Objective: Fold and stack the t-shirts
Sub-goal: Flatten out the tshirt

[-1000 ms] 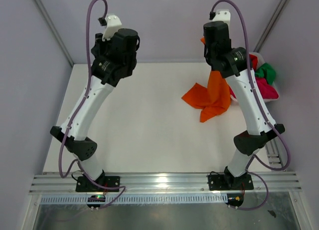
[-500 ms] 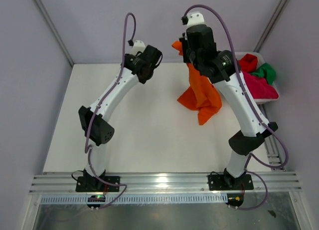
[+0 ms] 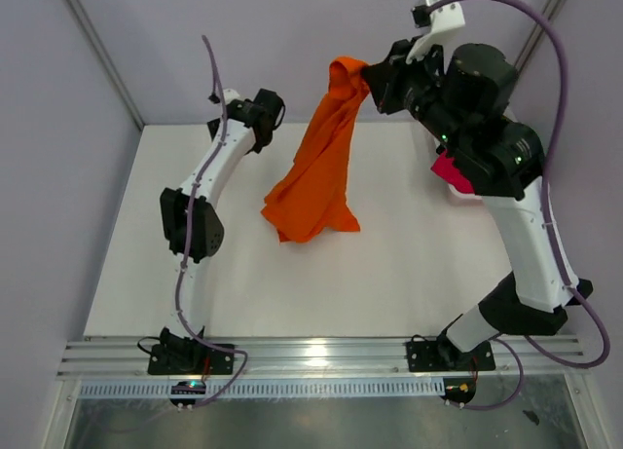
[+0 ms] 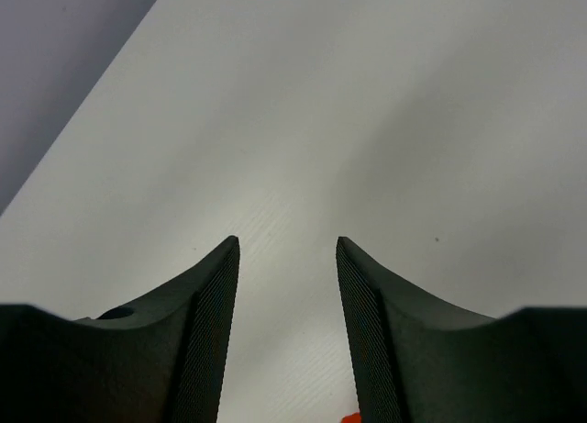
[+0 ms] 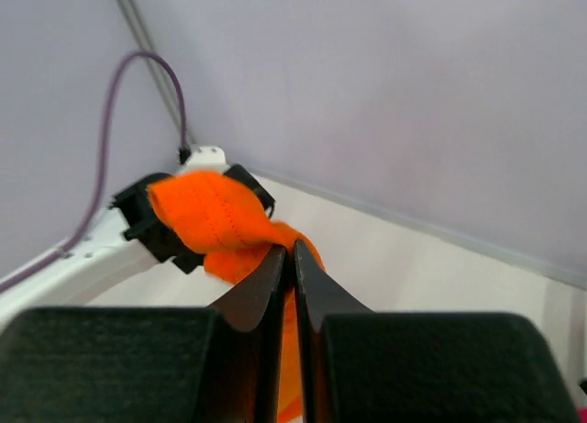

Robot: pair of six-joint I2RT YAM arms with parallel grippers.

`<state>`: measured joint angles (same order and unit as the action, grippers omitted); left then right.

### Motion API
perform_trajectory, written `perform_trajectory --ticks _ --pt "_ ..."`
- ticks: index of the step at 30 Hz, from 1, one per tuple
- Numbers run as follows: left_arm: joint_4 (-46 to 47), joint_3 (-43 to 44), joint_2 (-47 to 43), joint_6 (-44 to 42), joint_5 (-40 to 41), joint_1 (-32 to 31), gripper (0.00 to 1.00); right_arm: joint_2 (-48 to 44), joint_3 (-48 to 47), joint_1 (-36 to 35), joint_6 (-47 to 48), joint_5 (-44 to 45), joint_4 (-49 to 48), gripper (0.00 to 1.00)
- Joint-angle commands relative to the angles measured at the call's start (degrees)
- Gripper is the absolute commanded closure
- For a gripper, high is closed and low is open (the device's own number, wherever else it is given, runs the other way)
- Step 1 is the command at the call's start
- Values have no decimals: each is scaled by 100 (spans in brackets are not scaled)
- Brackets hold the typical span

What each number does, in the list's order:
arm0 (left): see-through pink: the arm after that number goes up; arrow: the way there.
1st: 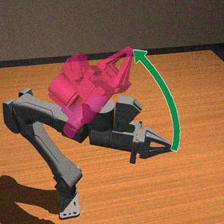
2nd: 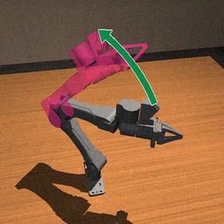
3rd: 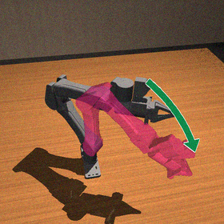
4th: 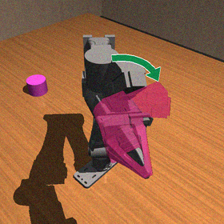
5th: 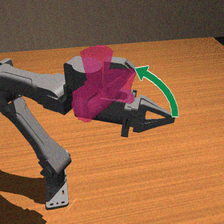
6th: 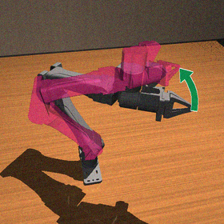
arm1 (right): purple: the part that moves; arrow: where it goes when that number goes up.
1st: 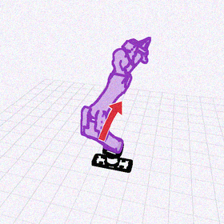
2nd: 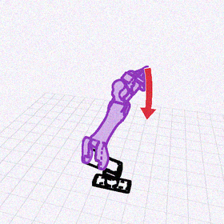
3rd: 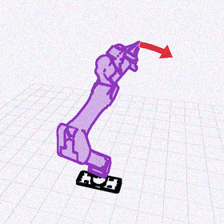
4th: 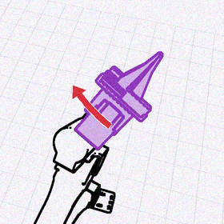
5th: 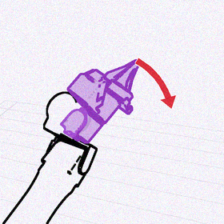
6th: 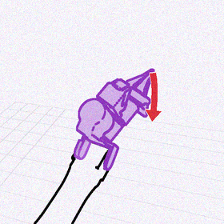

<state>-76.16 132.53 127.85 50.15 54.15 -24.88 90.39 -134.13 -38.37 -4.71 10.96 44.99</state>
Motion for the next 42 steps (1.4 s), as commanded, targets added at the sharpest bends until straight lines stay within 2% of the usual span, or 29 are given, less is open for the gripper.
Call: perform_trajectory --ticks 1,2,5,8,14,15,18,20,22,24,26,30,34,36,39,42 --pt "-1903 -245 -313 908 140 361 49 -417 70 5 -433 -839 -851 90" --pt "-1894 -271 -340 935 140 405 49 -434 114 5 -539 -1320 -1008 90" --pt "-1902 -272 -349 970 105 458 48 -470 220 5 -978 -2042 -1325 89" --pt "-1859 -236 -331 953 -18 458 48 -426 299 5 -1295 -2317 -1502 90" --pt "-1850 -272 -252 874 -107 458 48 -347 843 5 -962 -1230 -1047 91" --pt "-1885 -280 -235 874 -80 458 48 -329 922 5 -962 -601 -949 92" --pt "-1894 -359 -226 821 -28 458 48 -241 1248 5 -953 376 -554 93" --pt "-1894 -421 -234 795 -19 458 48 -189 1529 5 -900 634 -360 92" --pt "-1903 -439 -234 751 -62 458 48 -145 1784 5 -883 749 -141 70" --pt "-1894 -465 -261 672 -228 449 48 30 1959 -4 -830 557 61 54" --pt "-1859 -482 -296 523 -370 458 48 101 2249 -4 -934 215 177 54" --pt "-1823 -465 -471 425 -493 458 46 -99 3547 -118 -1128 -182 -104 54" --pt "-1780 -456 -603 320 -414 458 44 -267 4086 -144 -1471 -497 254 52" --pt "-1771 -447 -595 294 -449 458 44 -355 4620 -153 -1567 -945 238 52" --pt "-1753 -465 -551 276 -616 458 44 -522 5402 -162 -1454 -1892 -165 51" --pt "-1744 -465 -455 241 -765 449 44 -610 6097 -197 -1331 -2667 -999 51"
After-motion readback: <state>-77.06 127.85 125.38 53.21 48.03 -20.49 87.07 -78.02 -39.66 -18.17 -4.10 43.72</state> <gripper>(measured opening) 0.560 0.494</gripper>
